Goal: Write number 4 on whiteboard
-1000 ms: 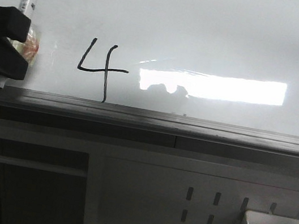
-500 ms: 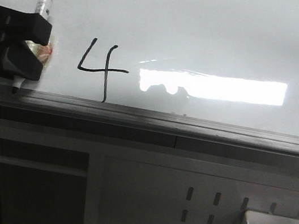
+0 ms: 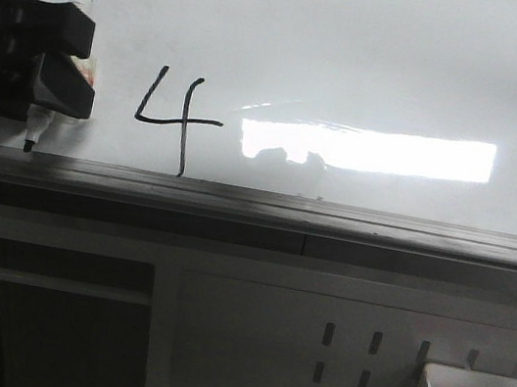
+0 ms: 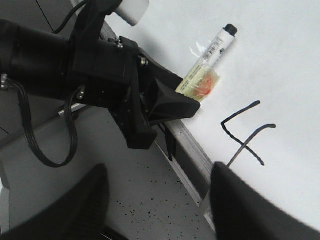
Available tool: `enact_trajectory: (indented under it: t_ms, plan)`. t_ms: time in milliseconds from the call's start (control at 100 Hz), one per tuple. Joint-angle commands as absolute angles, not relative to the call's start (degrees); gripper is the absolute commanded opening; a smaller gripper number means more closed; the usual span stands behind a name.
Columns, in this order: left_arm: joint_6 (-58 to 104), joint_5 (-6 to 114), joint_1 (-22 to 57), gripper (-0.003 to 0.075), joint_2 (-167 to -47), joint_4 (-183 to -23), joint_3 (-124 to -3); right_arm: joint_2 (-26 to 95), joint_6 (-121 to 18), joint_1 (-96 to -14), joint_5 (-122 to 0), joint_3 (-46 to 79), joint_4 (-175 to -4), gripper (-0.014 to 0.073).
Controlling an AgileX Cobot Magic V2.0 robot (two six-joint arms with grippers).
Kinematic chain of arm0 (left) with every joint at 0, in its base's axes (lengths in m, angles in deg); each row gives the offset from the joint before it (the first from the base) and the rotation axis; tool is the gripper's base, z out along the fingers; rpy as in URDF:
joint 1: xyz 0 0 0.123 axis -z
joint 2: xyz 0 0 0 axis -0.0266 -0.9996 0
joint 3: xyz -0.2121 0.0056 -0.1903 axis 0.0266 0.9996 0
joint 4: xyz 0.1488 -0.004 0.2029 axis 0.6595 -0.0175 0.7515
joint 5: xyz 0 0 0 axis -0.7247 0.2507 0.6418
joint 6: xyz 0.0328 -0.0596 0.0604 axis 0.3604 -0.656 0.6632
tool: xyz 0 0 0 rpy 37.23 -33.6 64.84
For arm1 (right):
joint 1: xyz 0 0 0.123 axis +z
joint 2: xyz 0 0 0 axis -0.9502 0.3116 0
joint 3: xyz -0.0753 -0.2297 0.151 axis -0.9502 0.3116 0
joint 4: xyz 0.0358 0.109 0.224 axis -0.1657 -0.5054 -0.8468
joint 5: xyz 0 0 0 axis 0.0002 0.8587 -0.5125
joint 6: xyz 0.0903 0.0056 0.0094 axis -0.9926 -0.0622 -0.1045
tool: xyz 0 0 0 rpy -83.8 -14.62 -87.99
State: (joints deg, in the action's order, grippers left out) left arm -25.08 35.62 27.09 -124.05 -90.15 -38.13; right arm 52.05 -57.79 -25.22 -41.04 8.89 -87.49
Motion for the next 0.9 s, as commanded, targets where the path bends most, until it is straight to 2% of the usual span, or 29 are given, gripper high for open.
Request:
enact_trajectory:
  t_ms: [0, 30, 40, 80, 90, 100, 170, 220, 260, 530, 640, 890]
  plan:
    - [-25.2, 33.4, 27.0, 0.0347, -120.5, -90.3, -39.6, 48.8, -57.5, -25.6, -44.4, 8.1, -87.1, 0.0185]
    - [-24.9, 33.8, 27.0, 0.0347, -119.5, -89.8, -39.6, 48.3, -57.5, -25.6, -44.8, 8.8, -87.1, 0.0097]
    - [-24.9, 34.0, 27.0, 0.0347, -119.2, -89.6, -39.6, 48.1, -57.5, -25.6, -44.9, 9.1, -87.1, 0.0097]
    - [-24.9, 35.2, 27.0, 0.0335, -117.3, -88.1, -39.6, 46.9, -57.5, -25.6, -45.6, 10.5, -87.1, -0.0028]
    - [-24.9, 35.4, 27.0, 0.0329, -116.6, -87.8, -39.5, 46.7, -57.5, -25.6, -45.7, 10.7, -87.1, -0.0028]
    - [-24.9, 35.6, 27.0, 0.0322, -116.3, -87.8, -39.5, 46.3, -57.5, -25.6, -46.1, 11.3, -87.1, -0.0076]
    - [-24.9, 37.0, 27.0, 0.0197, -112.5, -87.2, -38.7, 43.5, -57.7, -25.6, -48.3, 14.7, -87.1, -0.0056]
    - [-24.9, 36.8, 27.0, 0.0057, -109.4, -86.8, -37.6, 41.0, -58.0, -25.6, -50.6, 17.7, -87.1, -0.0053]
    - [-24.9, 36.6, 27.0, -0.0024, -106.4, -86.0, -36.4, 38.6, -58.0, -25.6, -52.7, 20.5, -87.1, -0.0053]
    - [-24.9, 36.5, 27.0, -0.0020, -84.3, -83.4, -27.2, 18.3, -58.0, -25.6, -67.5, 40.1, -87.1, -0.0053]
    - [-24.9, 38.3, 27.0, -0.0020, -74.3, -77.3, -23.2, 7.3, -58.0, -25.6, -72.8, 49.0, -87.1, -0.0053]
    - [-24.9, 41.2, 27.0, -0.0020, -61.1, -74.4, -17.5, -10.2, -58.0, -25.6, -74.0, 62.5, -87.1, -0.0054]
